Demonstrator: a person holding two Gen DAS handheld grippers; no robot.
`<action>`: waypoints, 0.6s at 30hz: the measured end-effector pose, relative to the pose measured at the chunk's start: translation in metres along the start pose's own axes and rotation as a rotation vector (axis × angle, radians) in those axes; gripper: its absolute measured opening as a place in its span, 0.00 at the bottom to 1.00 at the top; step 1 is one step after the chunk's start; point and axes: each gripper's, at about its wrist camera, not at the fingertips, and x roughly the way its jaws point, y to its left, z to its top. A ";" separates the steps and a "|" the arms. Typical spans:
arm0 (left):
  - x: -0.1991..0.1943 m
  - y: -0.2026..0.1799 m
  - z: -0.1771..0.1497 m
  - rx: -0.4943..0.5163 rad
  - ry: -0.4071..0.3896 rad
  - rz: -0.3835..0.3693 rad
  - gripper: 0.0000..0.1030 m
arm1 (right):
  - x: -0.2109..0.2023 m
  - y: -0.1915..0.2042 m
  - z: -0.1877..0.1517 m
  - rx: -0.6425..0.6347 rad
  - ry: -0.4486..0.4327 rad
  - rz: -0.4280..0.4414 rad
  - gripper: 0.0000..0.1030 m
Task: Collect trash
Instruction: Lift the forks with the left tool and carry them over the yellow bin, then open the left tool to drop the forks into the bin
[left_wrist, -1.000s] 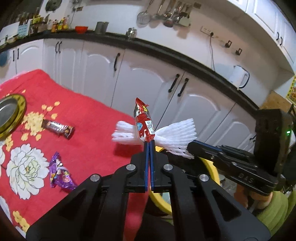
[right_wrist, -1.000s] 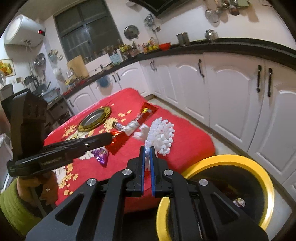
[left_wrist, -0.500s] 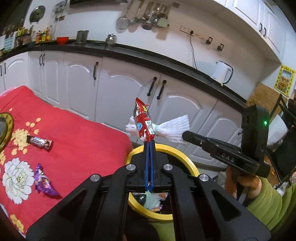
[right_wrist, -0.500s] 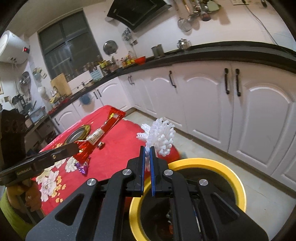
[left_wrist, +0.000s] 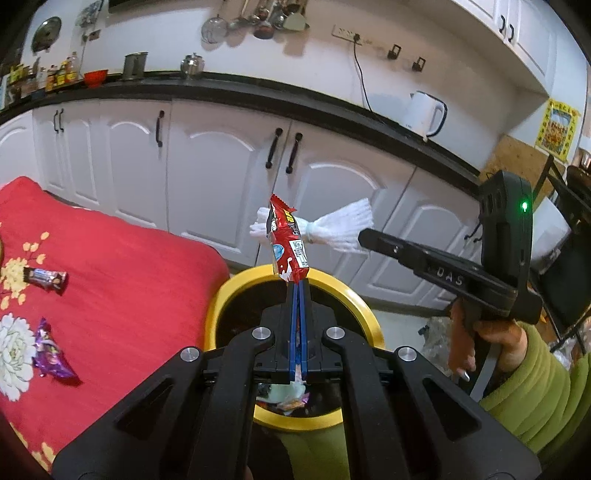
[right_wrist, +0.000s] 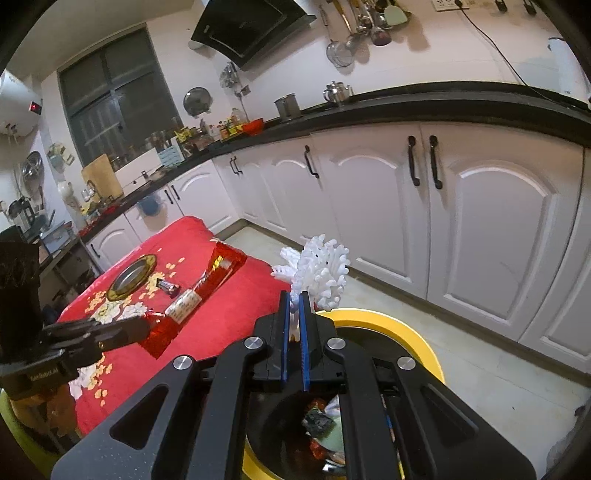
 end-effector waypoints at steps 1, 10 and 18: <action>0.002 -0.002 -0.001 0.005 0.007 -0.001 0.00 | -0.001 -0.003 -0.001 0.003 0.002 -0.006 0.05; 0.025 -0.013 -0.018 0.029 0.086 -0.008 0.00 | 0.000 -0.017 -0.017 -0.010 0.058 -0.046 0.05; 0.046 -0.021 -0.033 0.020 0.157 -0.016 0.00 | 0.010 -0.028 -0.035 -0.005 0.156 -0.061 0.05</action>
